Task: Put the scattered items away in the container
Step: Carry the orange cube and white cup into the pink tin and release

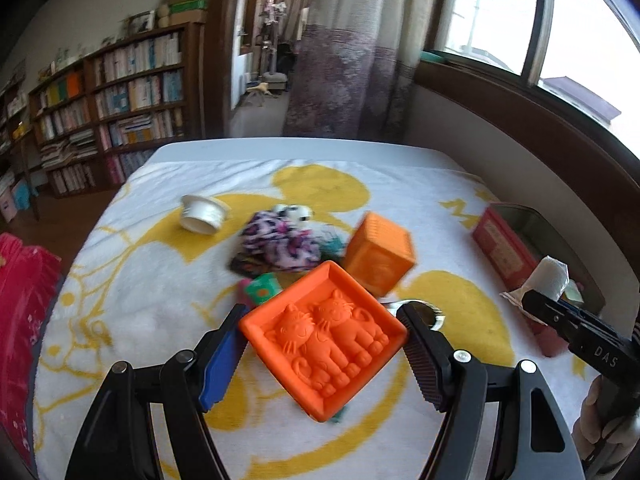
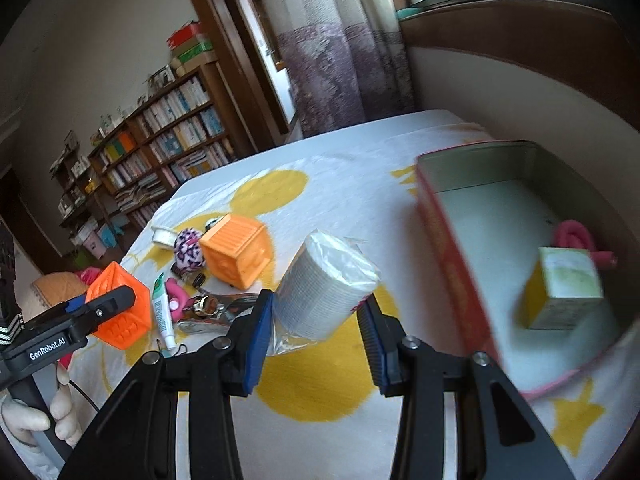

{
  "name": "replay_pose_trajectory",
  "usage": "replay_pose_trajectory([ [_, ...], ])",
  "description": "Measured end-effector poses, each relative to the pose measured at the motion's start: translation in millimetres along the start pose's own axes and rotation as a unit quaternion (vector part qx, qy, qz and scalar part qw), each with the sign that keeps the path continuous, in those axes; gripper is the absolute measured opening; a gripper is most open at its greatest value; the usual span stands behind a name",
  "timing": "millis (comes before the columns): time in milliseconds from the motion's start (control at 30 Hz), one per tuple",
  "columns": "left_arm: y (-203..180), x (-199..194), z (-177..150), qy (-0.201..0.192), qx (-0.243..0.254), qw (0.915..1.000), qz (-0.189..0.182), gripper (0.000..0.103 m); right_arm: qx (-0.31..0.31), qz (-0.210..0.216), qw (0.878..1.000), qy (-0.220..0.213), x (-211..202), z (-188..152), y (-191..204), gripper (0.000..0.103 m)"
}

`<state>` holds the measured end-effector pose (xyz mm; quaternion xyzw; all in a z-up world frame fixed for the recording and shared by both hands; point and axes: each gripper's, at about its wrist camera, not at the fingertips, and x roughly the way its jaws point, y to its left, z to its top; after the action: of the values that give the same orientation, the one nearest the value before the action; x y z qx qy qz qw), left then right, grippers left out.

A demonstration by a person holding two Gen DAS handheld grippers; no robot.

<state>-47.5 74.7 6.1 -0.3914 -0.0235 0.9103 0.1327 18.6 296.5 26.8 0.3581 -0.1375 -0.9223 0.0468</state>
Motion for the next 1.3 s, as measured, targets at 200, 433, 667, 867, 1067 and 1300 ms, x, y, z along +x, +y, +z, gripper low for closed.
replay_pose_trajectory([
  [200, -38, -1, 7, -0.006, 0.032, 0.9991, -0.026, 0.076, 0.021, -0.036, 0.999, -0.028, -34, 1, -39, 0.046],
  [433, -83, -1, 16, -0.011, 0.065, 0.9964, -0.053, 0.076, 0.053, -0.071, 0.995, -0.050, -60, 4, -81, 0.046],
  [667, -118, -3, 21, -0.014, 0.091, 0.9931, -0.073, 0.076, 0.036, -0.090, 0.994, -0.047, -56, 6, -89, 0.047],
  [867, -140, -2, 27, -0.016, 0.109, 0.9906, -0.081, 0.076, 0.041, -0.085, 0.994, -0.048, -55, 4, -98, 0.056],
  [1067, -163, 5, 32, -0.011, 0.125, 0.9878, -0.092, 0.076, 0.056, -0.088, 0.993, -0.063, -64, 1, -113, 0.066],
  [1300, -197, 21, 43, -0.009, 0.148, 0.9831, -0.108, 0.076, 0.071, -0.094, 0.991, -0.062, -68, -2, -131, 0.066],
])
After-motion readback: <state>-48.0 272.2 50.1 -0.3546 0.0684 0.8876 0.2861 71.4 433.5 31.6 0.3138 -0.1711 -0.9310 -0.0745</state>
